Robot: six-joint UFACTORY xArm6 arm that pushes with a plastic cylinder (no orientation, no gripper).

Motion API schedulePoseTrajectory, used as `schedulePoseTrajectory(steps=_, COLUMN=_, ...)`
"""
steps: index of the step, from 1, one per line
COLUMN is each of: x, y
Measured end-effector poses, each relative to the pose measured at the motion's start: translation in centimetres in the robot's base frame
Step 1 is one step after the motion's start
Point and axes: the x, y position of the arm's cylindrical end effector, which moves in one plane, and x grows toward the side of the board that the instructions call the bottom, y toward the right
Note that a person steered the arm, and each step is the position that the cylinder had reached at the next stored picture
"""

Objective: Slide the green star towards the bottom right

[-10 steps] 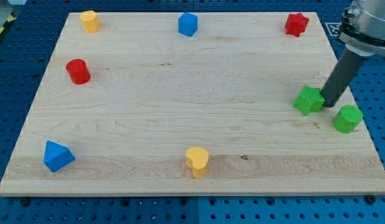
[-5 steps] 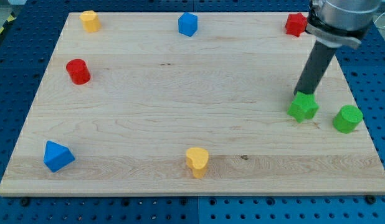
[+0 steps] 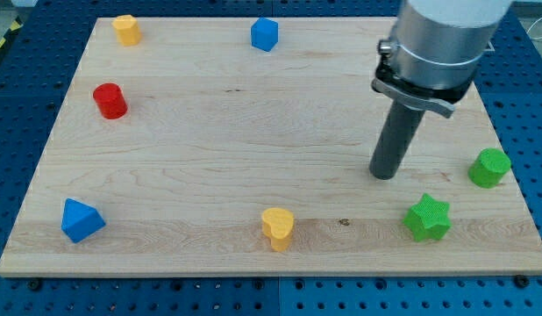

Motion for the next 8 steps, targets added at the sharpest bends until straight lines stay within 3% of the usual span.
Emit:
schedulePoseTrajectory(steps=3, x=6.2, y=0.8)
schedulePoseTrajectory(steps=8, x=7.7, y=7.3)
